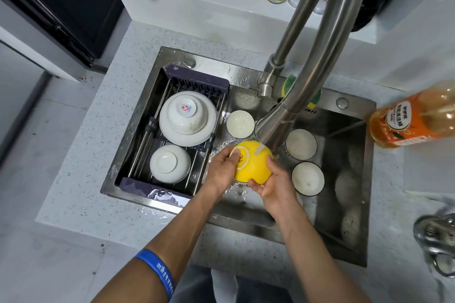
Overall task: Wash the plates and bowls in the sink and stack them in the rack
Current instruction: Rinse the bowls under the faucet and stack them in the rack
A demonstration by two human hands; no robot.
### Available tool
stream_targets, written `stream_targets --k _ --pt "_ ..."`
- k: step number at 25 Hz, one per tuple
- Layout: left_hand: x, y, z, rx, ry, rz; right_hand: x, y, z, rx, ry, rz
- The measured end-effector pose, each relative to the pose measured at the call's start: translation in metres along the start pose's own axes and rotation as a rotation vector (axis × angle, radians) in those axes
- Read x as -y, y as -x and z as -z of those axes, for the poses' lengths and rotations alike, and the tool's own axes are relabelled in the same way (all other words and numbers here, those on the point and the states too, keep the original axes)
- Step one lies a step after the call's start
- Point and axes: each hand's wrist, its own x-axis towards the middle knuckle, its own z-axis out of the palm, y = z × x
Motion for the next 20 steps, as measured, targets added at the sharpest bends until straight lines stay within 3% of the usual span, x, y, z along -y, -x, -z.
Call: stream_targets --k 4,6,8,12,14,17,20 --pt "-0.014 0.009 -0.013 0.080 0.295 0.223 0.008 0.009 0.001 -0.016 0.198 0.290" --pt "-0.016 0.009 -0.024 0.119 0.225 0.235 0.013 0.010 0.012 -0.039 0.127 0.237" --pt "-0.015 0.007 -0.025 0.120 0.137 0.163 0.015 0.009 0.017 -0.039 -0.046 0.070" --pt "-0.007 0.001 -0.004 0.005 0.017 0.026 0.004 0.006 0.006 -0.062 -0.229 -0.142" --pt "-0.008 0.001 0.005 -0.019 -0.036 -0.035 -0.003 0.002 0.000 -0.056 -0.154 -0.121" --pt "-0.016 0.010 0.010 0.138 -0.095 -0.027 -0.007 0.000 -0.002 -0.033 0.047 0.006" --pt "-0.010 0.015 0.019 0.216 -0.370 -0.043 -0.013 0.001 -0.008 0.025 0.097 0.033"
